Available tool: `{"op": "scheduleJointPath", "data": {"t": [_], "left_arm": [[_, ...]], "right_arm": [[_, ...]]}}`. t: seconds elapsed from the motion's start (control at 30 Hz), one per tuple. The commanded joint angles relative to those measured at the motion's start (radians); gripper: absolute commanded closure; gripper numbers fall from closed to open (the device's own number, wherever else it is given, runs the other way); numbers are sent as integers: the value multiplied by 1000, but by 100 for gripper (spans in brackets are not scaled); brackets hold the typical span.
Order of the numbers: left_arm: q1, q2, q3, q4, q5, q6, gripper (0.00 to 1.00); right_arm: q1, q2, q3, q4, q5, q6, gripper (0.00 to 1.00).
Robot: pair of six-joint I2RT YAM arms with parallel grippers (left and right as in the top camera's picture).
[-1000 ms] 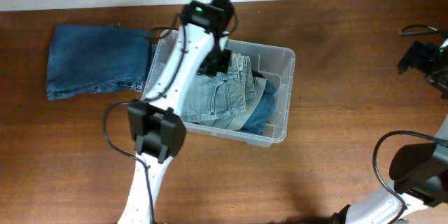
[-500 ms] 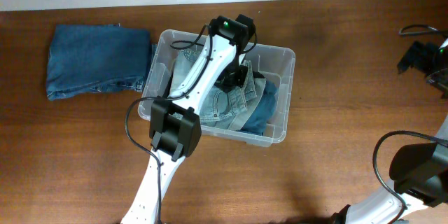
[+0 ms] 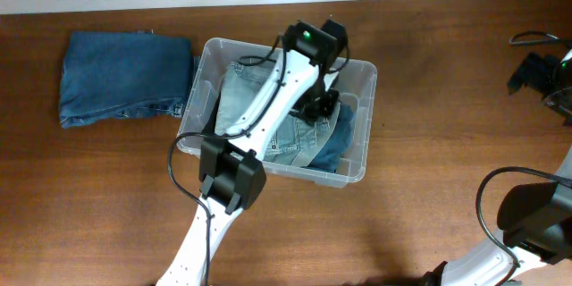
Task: Pack container
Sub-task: 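Push the jeans' right side down into the bin with the left gripper, then tuck the jeans' left edge inside the bin wall with the left gripper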
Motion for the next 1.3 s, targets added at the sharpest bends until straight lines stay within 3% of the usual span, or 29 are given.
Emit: {"op": "scheduleJointPath", "data": {"t": [0.0,0.27,0.57,0.67,0.73,0.8,0.93,1.07,1.27], "left_arm": [[-32,-38,-84,-5,38,-10,100],[-34,-40,-206,33,1,-10,100],[-26,-125,52,-5,-39,-2,99],[-6,-193,77,-5,-116,-2,85],[23,-235,77,-5,-203,-2,62],[63,-260,77,-5,-283,3,55],[180,-270,74,-5,-300,103,34],[276,-270,47,-5,-300,235,28],[435,-268,5,-5,-299,282,28]], "right_arm": [[-1,0,-2,1,-2,11,2],[-1,0,-2,1,-2,11,2],[-1,0,-2,1,-2,11,1],[-1,0,-2,1,-2,11,1],[-1,0,-2,1,-2,11,2],[-1,0,-2,1,-2,11,2],[-1,0,-2,1,-2,11,2],[-1,0,-2,1,-2,11,1],[-1,0,-2,1,-2,11,1]]}}
